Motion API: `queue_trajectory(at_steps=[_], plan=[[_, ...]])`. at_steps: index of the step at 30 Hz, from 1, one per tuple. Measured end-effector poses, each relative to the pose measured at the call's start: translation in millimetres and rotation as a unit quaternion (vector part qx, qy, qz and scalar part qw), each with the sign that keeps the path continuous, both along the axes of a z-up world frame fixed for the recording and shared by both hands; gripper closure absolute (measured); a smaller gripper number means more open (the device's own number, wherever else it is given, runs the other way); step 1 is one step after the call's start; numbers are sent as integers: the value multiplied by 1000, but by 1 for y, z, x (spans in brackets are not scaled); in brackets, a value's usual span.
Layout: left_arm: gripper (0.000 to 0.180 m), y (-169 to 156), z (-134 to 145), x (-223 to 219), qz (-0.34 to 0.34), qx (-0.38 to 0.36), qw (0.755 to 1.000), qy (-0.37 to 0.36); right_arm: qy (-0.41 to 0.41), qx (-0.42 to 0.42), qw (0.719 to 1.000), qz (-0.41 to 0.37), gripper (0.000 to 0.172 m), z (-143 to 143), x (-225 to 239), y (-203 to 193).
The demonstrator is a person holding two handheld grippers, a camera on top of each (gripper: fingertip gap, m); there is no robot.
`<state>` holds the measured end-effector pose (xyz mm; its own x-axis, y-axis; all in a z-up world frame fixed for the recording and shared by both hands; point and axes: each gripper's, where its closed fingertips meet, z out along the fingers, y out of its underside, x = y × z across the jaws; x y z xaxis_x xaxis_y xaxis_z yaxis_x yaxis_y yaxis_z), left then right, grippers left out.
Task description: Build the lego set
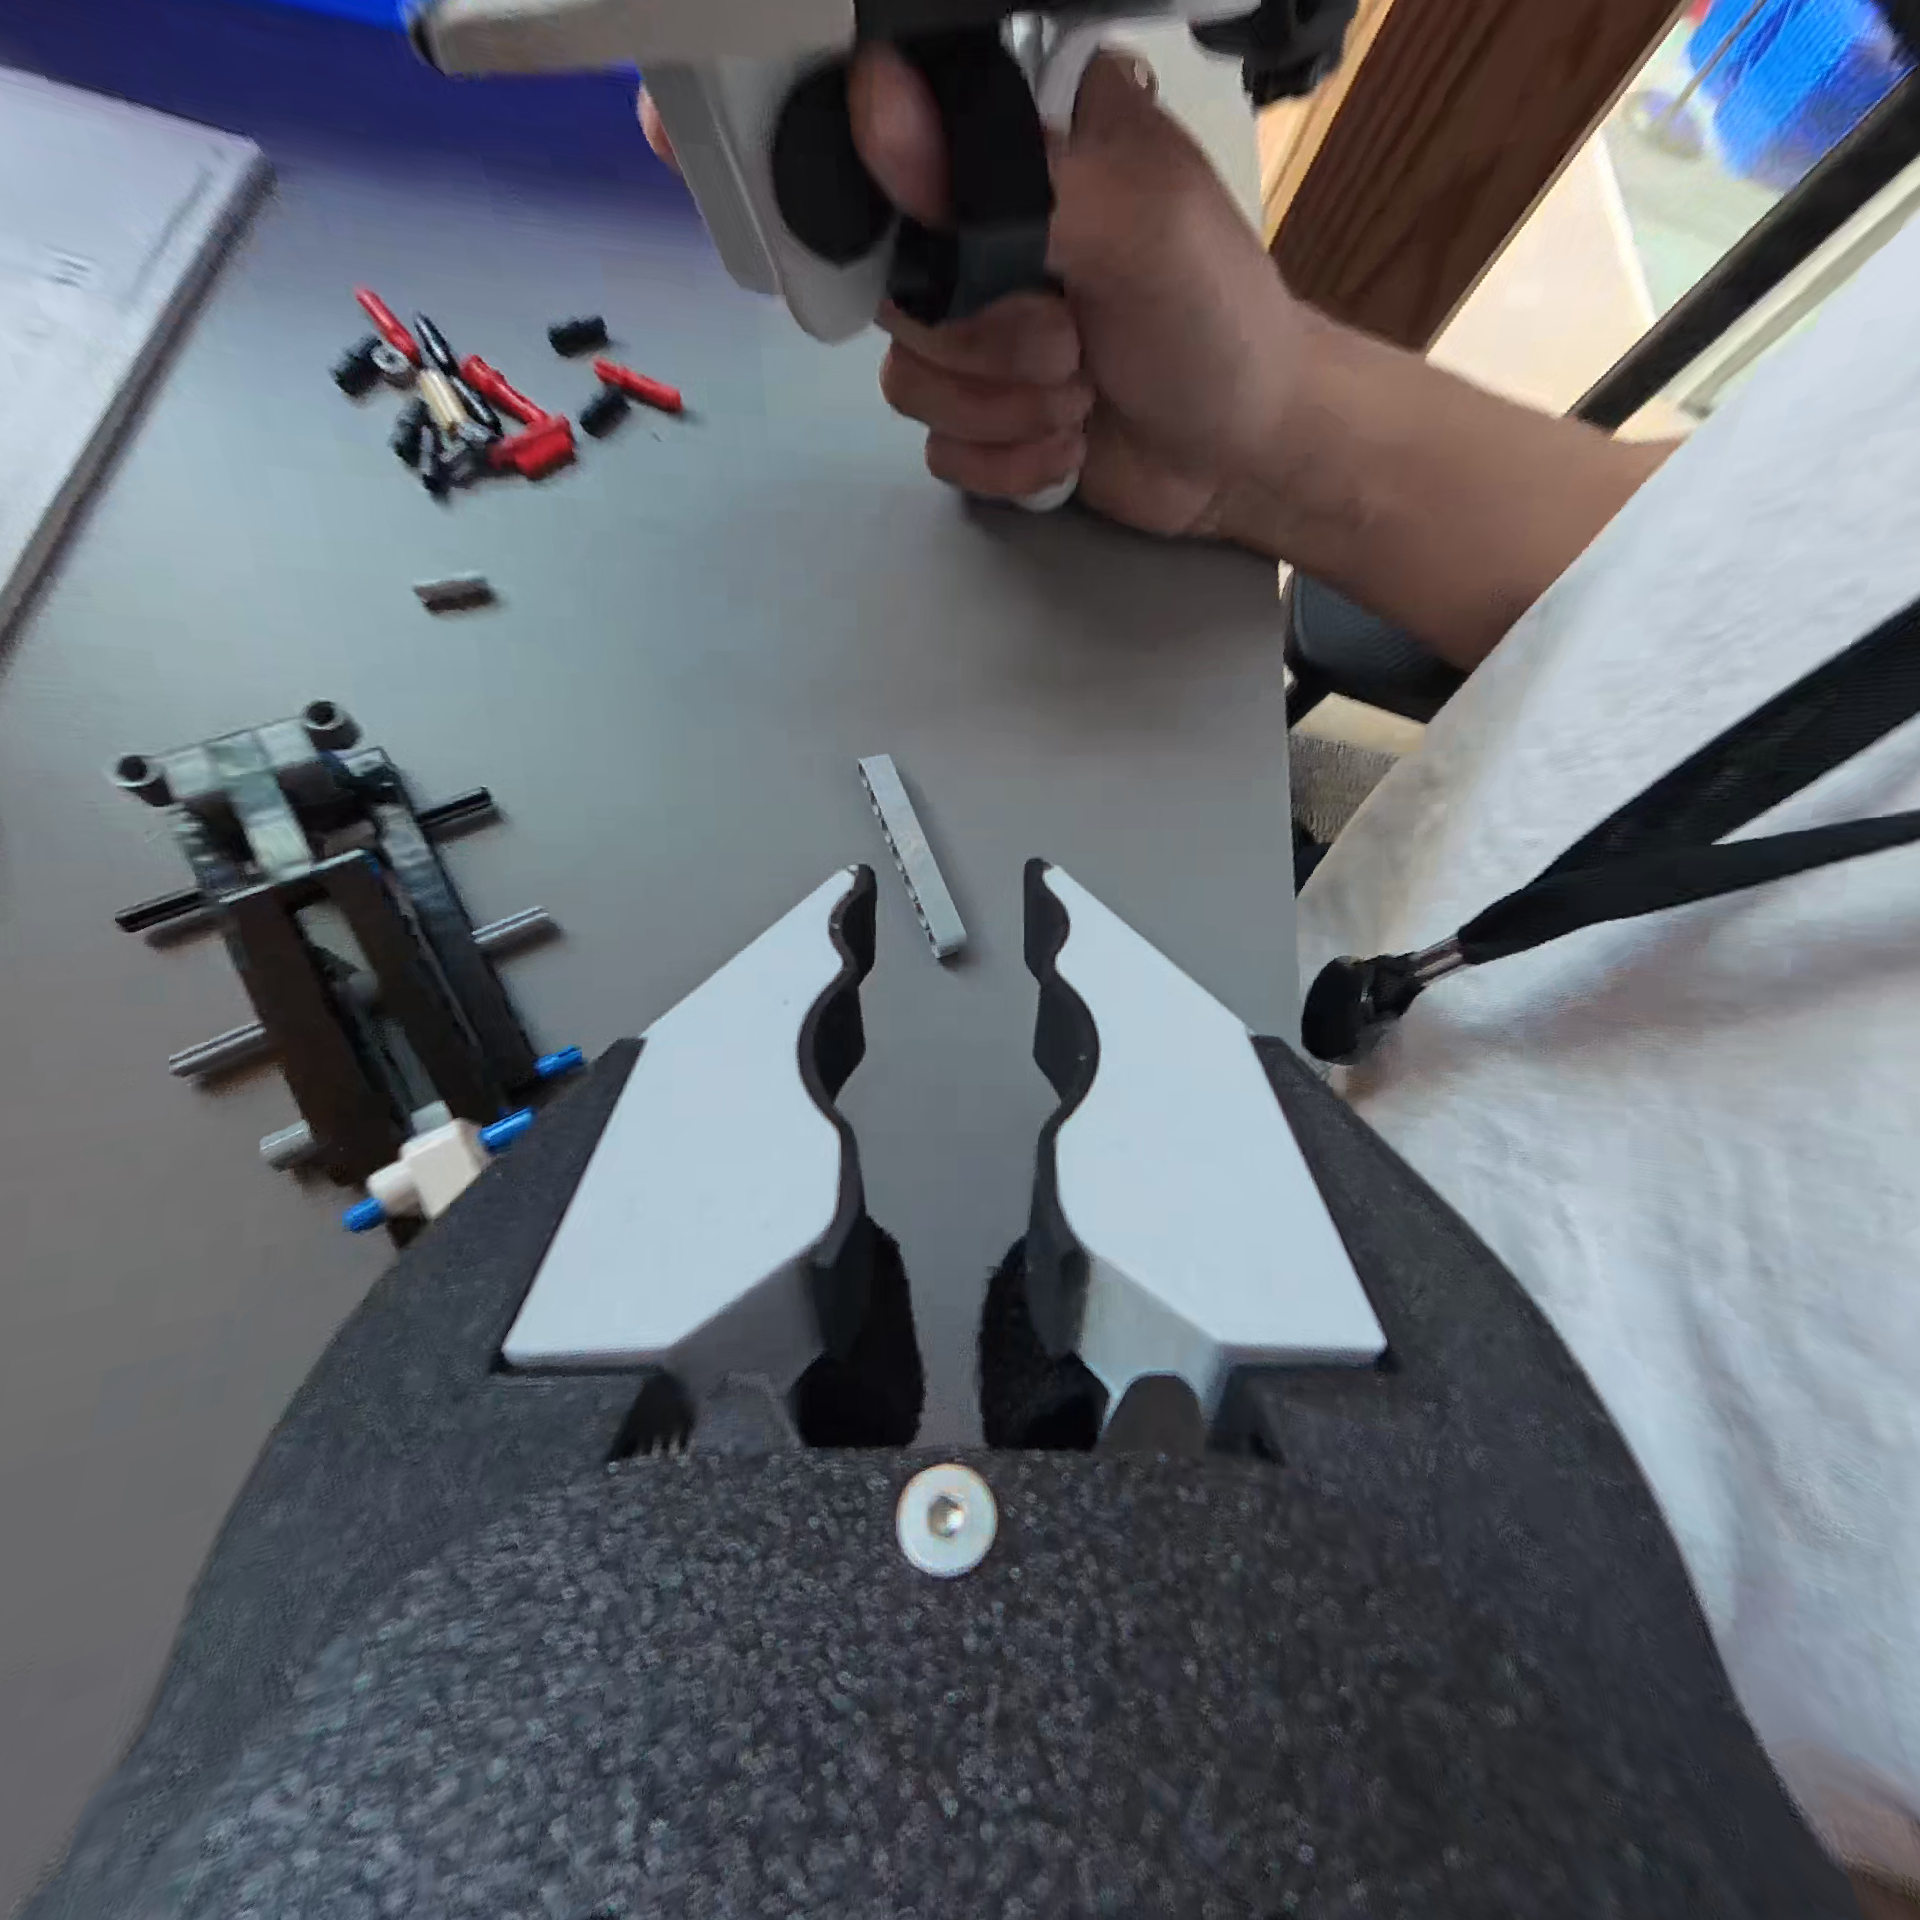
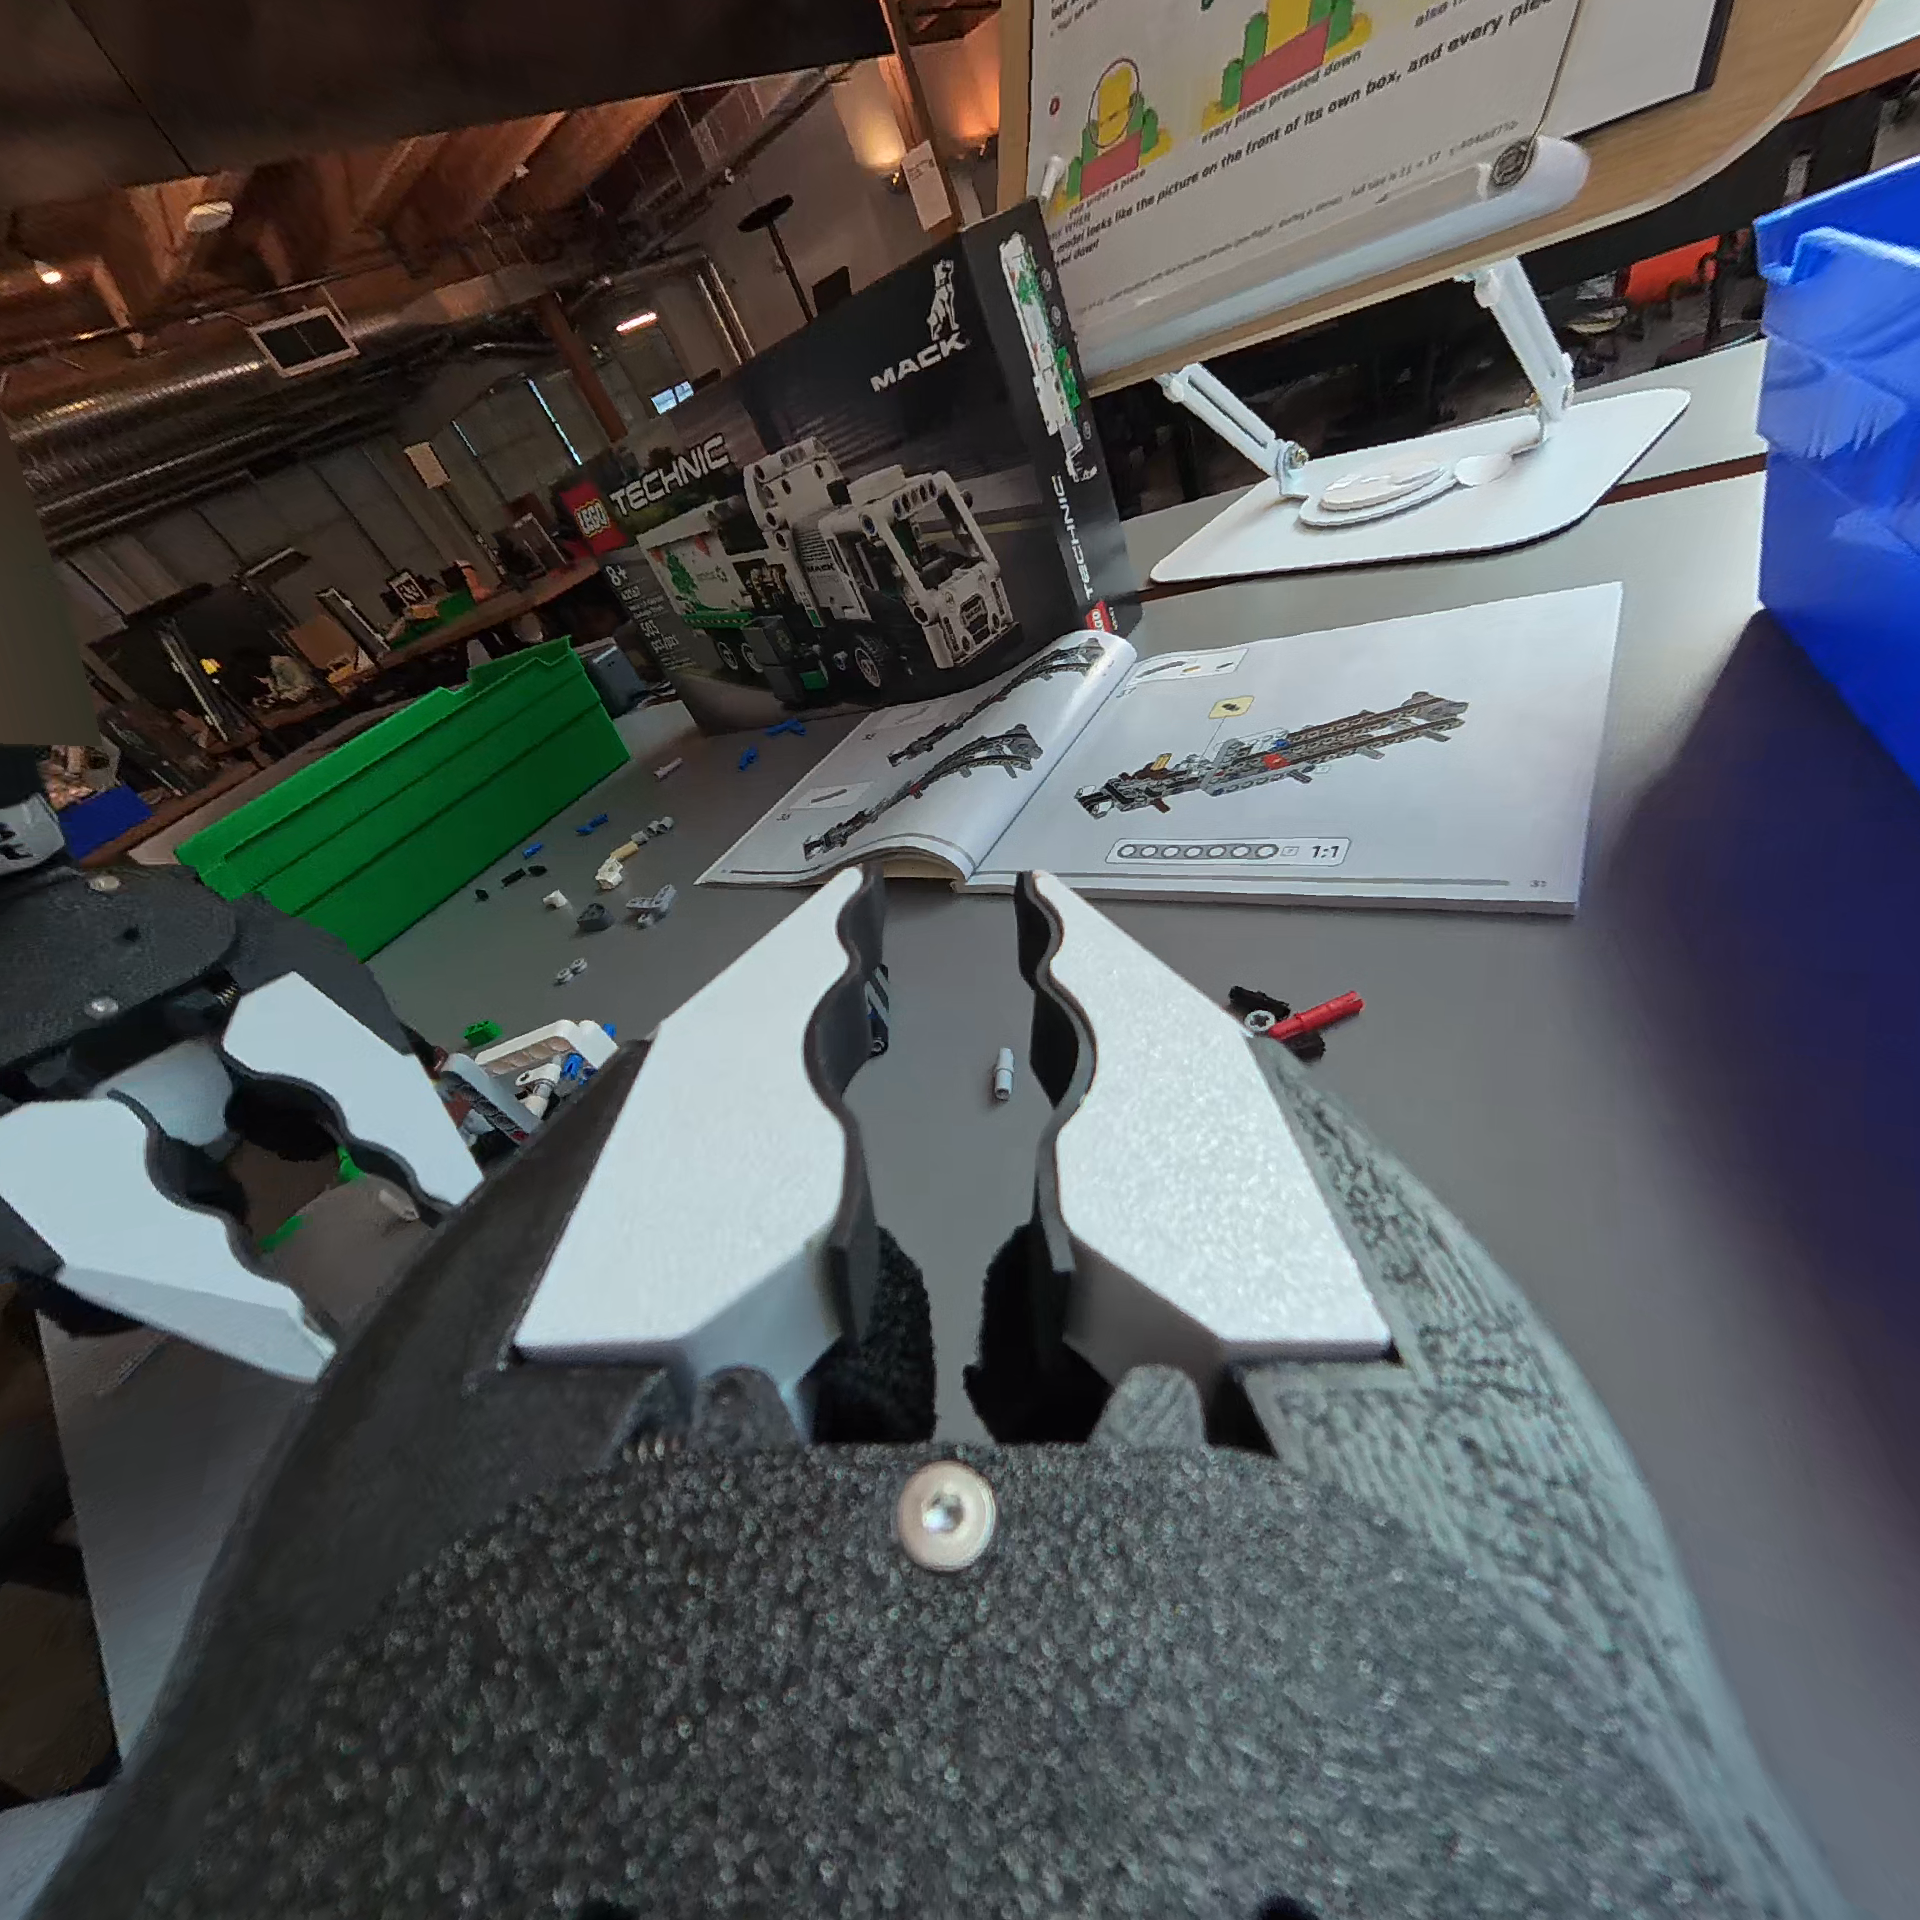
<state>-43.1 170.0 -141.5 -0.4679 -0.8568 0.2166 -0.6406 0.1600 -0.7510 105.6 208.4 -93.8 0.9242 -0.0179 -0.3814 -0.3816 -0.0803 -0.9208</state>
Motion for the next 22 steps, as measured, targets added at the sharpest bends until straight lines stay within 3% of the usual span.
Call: queue_trajectory(at_steps=[1,3,5,7,9,14,17,20,22], plan=[[153,6,12,-2,9,-17,1000,-22,-1,1,1000,-2,148,0,1,0],[156,23,38,-9,31,-55,996,-68,-31,-8,999,-38,149,0,17,-6],[156,44,59,-17,68,-98,987,-104,-82,-12,989,-124,152,6,50,-23],[156,64,67,-25,103,-128,979,-117,-107,-13,976,-188,153,11,77,-41],[156,79,65,-29,130,-138,975,-117,-83,-11,975,-205,153,9,89,-47],[156,87,63,-30,137,-151,972,-119,-63,-37,983,-167,151,-3,82,-35],[156,89,63,-28,136,-118,976,-124,-100,-119,986,-61,153,-26,58,-11],[156,87,64,-30,128,-106,978,-130,-184,-246,950,55,151,-63,48,3],[156,87,61,-34,129,-95,978,-130,-205,-262,936,110,155,-67,48,11]])
